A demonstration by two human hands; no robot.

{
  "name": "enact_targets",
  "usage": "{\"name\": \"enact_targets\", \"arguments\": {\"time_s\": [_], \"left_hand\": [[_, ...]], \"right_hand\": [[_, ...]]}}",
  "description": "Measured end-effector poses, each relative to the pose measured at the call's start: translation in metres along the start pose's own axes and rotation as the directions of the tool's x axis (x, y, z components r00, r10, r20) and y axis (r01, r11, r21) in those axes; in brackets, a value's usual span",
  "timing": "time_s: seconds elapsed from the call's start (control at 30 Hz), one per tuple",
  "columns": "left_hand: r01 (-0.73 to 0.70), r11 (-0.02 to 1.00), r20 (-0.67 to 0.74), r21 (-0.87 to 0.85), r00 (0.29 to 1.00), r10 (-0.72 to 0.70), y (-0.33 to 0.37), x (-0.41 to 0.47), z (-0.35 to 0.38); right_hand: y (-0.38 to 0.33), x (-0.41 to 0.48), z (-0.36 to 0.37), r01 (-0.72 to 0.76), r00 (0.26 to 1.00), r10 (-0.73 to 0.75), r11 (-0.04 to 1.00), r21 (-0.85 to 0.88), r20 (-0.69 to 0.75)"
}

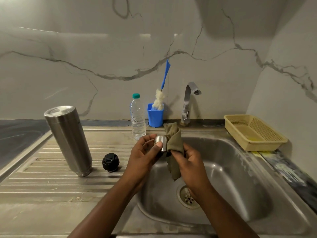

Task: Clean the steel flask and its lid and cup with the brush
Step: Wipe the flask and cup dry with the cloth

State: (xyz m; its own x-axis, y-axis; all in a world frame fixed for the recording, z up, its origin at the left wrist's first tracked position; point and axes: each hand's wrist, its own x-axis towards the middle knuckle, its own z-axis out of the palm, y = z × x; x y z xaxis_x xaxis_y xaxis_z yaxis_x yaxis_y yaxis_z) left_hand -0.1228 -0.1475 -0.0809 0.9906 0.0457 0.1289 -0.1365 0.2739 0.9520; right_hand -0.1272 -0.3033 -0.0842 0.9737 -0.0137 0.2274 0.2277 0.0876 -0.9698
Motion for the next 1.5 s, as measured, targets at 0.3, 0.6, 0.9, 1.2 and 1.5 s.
{"name": "enact_targets", "arguments": {"time_s": [0.3,0.6,0.9,1.2,1.5], "left_hand": [[0.014,0.999,0.078,-0.040,0.997,-0.011,0.001,0.000,0.000],[0.123,0.991,0.071,-0.053,0.990,-0.119,-0.005,-0.003,0.008],[-0.024,0.987,0.005,0.157,1.000,0.024,-0.005,0.000,0.000],[-0.104,0.967,0.170,0.233,0.983,0.065,-0.010,-0.004,0.000],[-0.089,0.990,0.113,0.112,0.991,0.076,-0.005,-0.003,-0.001]], "right_hand": [[-0.006,-0.002,0.001,0.081,0.995,-0.083,0.996,0.038,0.053],[0.002,0.004,-0.001,-0.097,0.995,0.099,0.993,0.070,-0.028],[0.002,0.000,-0.004,0.134,0.991,-0.135,0.982,-0.131,0.002],[-0.007,-0.001,-0.004,0.006,1.000,-0.007,1.000,0.013,0.011],[-0.006,0.003,-0.012,0.166,0.986,-0.168,0.979,-0.115,-0.004]]}}
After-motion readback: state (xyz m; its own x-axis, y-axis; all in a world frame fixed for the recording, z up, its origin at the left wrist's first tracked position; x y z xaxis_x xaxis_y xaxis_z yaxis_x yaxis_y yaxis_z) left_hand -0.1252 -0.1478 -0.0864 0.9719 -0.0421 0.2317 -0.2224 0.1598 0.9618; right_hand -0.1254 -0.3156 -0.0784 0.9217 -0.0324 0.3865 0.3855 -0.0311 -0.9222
